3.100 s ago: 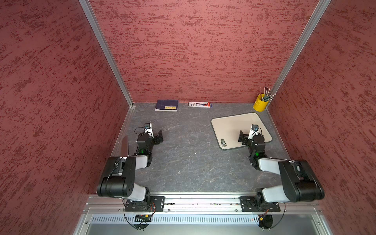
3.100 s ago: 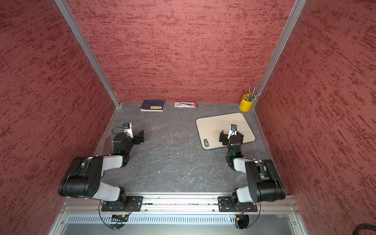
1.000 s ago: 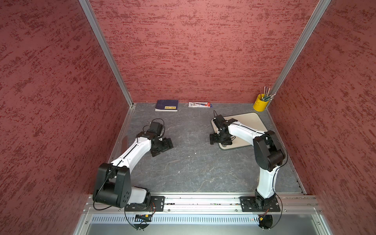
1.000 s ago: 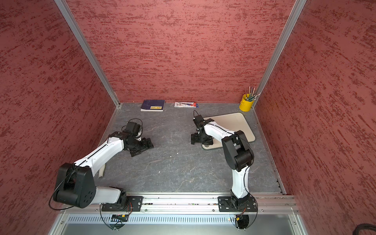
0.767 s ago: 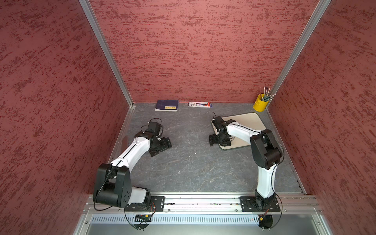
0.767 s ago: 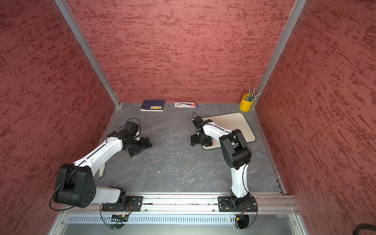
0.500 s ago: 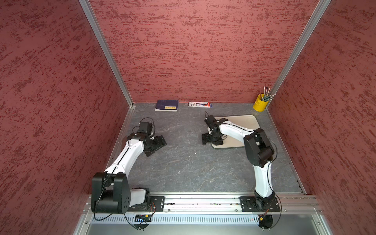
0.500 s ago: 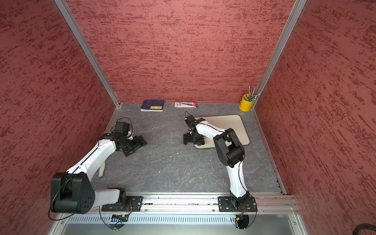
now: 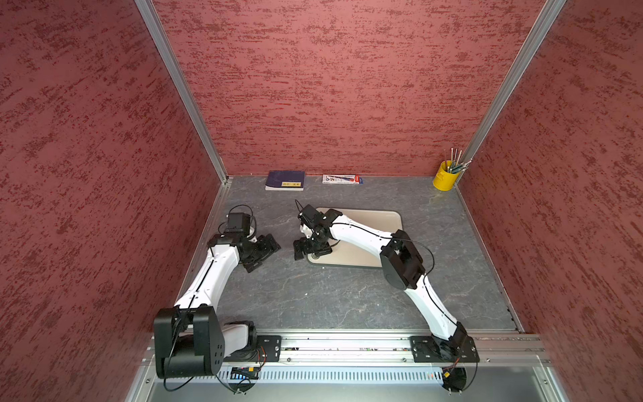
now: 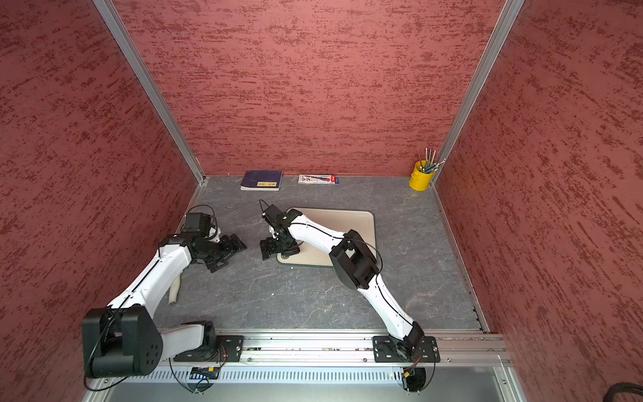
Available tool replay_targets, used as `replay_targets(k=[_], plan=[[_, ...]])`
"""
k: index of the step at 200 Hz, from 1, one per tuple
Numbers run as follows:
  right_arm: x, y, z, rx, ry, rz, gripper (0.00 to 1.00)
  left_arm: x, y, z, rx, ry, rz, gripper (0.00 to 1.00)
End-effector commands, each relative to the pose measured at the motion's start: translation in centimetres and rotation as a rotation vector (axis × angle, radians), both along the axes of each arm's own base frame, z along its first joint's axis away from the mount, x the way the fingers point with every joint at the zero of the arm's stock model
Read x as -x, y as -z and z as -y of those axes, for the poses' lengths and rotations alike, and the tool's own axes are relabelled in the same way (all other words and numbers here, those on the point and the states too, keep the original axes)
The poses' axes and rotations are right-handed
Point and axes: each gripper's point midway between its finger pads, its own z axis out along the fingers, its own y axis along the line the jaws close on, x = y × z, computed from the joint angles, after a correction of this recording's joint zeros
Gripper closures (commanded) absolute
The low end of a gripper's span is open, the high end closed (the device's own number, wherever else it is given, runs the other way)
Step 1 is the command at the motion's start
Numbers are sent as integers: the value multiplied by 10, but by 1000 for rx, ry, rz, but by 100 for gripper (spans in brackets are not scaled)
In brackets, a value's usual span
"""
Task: Align the knife with the edge of the cutting board
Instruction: Move the work surface to the center of the board.
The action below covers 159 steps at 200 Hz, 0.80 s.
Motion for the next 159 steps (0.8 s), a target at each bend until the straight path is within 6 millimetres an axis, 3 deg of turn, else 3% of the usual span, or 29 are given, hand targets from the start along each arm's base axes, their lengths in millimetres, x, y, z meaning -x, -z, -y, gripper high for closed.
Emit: replay_targets(k=[1,24,47,69,89,116,159], plan=[[-37,-57,33,-19,65,133,3,-13,-4,21,104,41,41,10],[-65,-73,88,-26,224,155,2,-30,-1,48,129,117,55,10],[-87,-62,177,45,454,121,2,-42,15,75,132,187,3,11],[-83,-40,263,151,624,69,2,-50,35,89,127,212,-41,12],[-65,-23,316,185,724,7,2,-56,50,90,109,202,-79,12],[-46,-12,353,177,789,-21,2,-61,59,94,103,213,-100,12],[-21,7,363,174,769,-79,2,-65,69,102,109,247,-117,13]])
